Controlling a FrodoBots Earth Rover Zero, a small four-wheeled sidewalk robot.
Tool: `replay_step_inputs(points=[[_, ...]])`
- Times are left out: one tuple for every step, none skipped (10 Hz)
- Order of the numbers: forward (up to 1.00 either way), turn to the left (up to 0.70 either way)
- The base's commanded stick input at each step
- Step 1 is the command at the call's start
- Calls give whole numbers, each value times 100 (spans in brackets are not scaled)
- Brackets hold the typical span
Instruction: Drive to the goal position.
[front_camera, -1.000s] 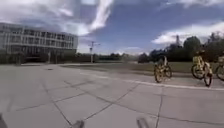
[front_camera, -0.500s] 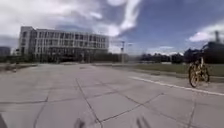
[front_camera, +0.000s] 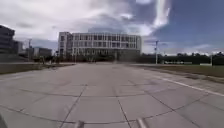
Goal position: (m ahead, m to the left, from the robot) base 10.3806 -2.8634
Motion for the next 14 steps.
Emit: replay_step_inputs(points=[[100,0],[100,0],[100,0],[100,0],[100,0],[100,0],[100,0],[100,0],[100,0],[100,0],[100,0],[100,0],[100,0],[100,0]])
